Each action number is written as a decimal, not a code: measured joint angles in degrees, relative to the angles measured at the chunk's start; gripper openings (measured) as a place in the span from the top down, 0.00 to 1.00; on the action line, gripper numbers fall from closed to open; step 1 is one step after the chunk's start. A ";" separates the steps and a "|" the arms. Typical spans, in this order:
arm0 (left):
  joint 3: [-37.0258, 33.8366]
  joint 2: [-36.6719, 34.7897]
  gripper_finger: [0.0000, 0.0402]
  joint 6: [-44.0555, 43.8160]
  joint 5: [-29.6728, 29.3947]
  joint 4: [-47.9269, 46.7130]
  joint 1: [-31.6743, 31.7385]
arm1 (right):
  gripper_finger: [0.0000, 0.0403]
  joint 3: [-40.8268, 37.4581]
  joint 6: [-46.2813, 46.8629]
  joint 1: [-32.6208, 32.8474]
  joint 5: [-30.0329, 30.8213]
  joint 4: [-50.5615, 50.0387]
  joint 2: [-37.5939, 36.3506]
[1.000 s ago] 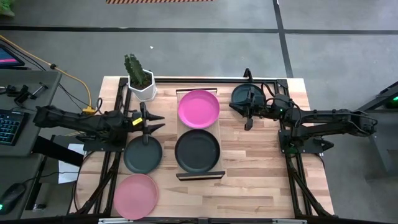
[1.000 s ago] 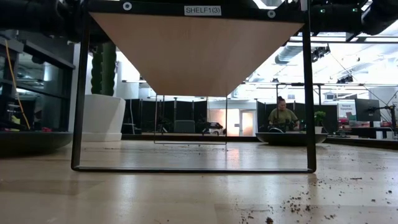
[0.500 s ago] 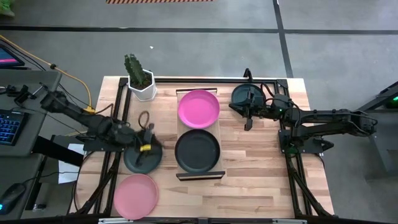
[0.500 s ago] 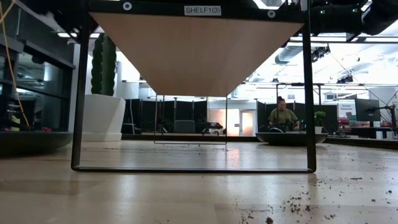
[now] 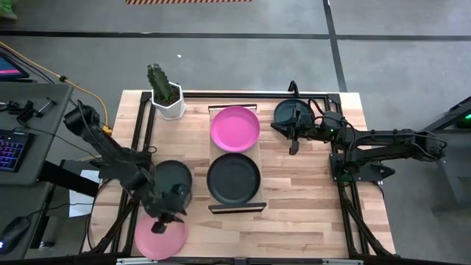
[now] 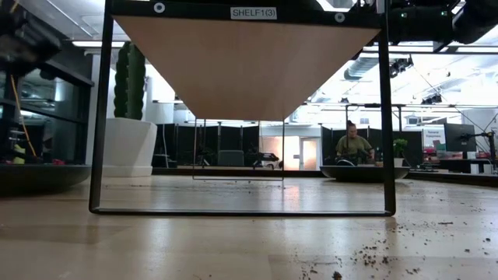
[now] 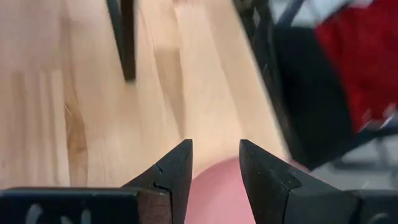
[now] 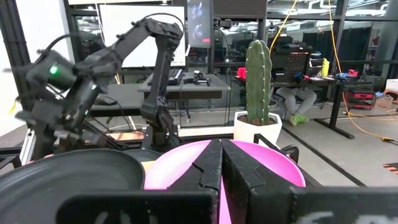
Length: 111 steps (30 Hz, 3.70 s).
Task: Place and stack plates onto a shelf
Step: Stack the light pink plate on top of the black plate on the shelf
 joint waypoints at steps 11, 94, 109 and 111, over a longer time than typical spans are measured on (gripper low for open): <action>-0.02 10.73 0.70 5.42 0.01 -0.63 -0.77 | 1.00 0.02 0.17 0.00 0.13 -0.27 0.00; 19.32 -4.99 1.00 -11.36 -4.57 -6.61 39.65 | 1.00 0.07 -0.44 -0.02 0.33 -3.86 0.02; 19.34 -0.36 1.00 -10.61 -4.39 -9.91 38.39 | 1.00 0.07 -0.42 -0.02 0.31 -3.93 0.02; 19.34 -0.36 0.99 -9.68 -4.38 -10.27 38.29 | 1.00 0.07 -0.16 -0.02 0.31 -3.89 0.02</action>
